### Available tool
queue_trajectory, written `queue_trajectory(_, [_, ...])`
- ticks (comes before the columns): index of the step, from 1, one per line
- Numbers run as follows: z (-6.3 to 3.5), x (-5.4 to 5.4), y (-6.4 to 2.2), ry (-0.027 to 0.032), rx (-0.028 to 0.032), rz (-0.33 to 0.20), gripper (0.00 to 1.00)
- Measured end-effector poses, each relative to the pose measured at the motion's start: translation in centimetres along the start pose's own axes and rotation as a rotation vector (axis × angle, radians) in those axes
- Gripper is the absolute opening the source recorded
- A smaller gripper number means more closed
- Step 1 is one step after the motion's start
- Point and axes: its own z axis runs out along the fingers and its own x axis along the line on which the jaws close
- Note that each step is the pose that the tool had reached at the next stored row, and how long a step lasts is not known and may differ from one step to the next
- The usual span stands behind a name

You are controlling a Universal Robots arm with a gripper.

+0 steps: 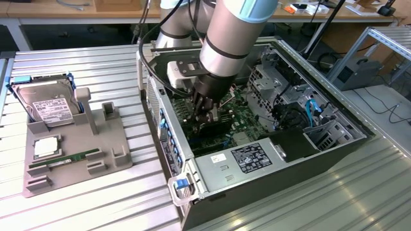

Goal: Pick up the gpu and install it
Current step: 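Press down on the gpu until it lock into place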

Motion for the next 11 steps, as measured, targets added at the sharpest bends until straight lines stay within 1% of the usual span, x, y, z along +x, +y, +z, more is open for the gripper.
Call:
queue_trajectory(7, [0.54,0.08,-0.04,0.0003,-0.0011,0.000,0.11])
queue_trajectory(9, [0.69,0.32,-0.05,0.0001,-0.0011,0.000,0.11])
queue_trajectory(11, [0.69,0.78,-0.05,0.0000,-0.0010,0.000,0.11])
